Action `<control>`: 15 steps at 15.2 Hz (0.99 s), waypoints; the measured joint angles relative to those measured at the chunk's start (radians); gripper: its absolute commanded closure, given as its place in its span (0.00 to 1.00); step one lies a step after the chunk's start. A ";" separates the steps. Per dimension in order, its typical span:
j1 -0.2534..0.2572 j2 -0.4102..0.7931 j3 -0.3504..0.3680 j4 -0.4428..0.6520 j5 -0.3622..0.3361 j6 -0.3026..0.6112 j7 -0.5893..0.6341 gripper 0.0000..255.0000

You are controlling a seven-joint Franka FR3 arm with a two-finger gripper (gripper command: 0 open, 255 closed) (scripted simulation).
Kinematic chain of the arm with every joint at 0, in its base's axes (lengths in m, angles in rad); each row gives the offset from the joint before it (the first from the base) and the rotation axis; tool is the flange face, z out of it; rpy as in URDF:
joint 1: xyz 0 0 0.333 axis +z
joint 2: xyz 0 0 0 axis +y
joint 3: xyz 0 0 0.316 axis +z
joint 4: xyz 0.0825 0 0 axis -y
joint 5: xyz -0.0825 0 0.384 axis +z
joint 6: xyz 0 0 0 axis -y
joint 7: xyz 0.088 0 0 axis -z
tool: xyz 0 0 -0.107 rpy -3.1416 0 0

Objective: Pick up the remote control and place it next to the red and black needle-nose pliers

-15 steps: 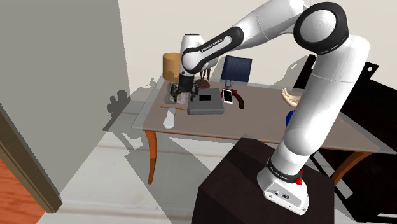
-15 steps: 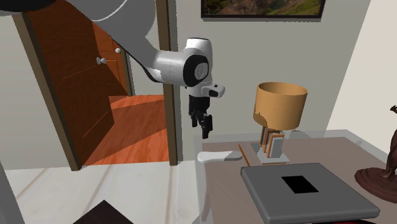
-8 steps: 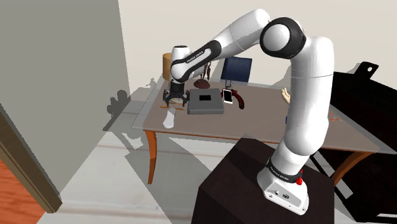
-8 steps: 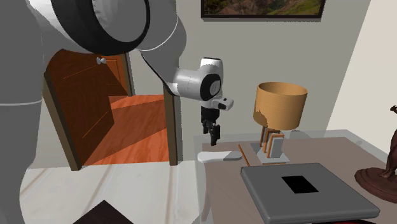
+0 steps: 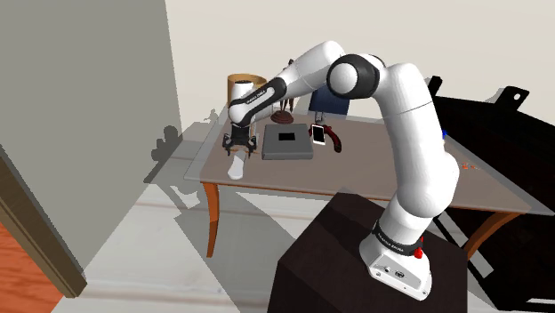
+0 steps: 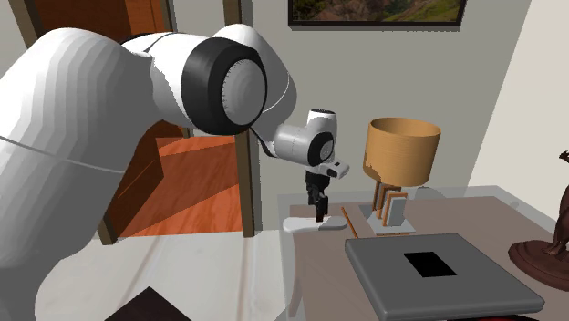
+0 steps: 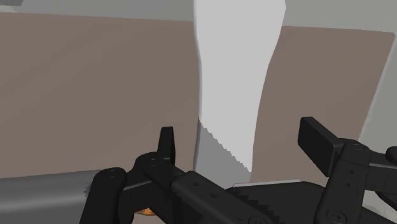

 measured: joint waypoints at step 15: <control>0.003 0.100 -0.007 0.044 -0.002 0.056 0.009 1.00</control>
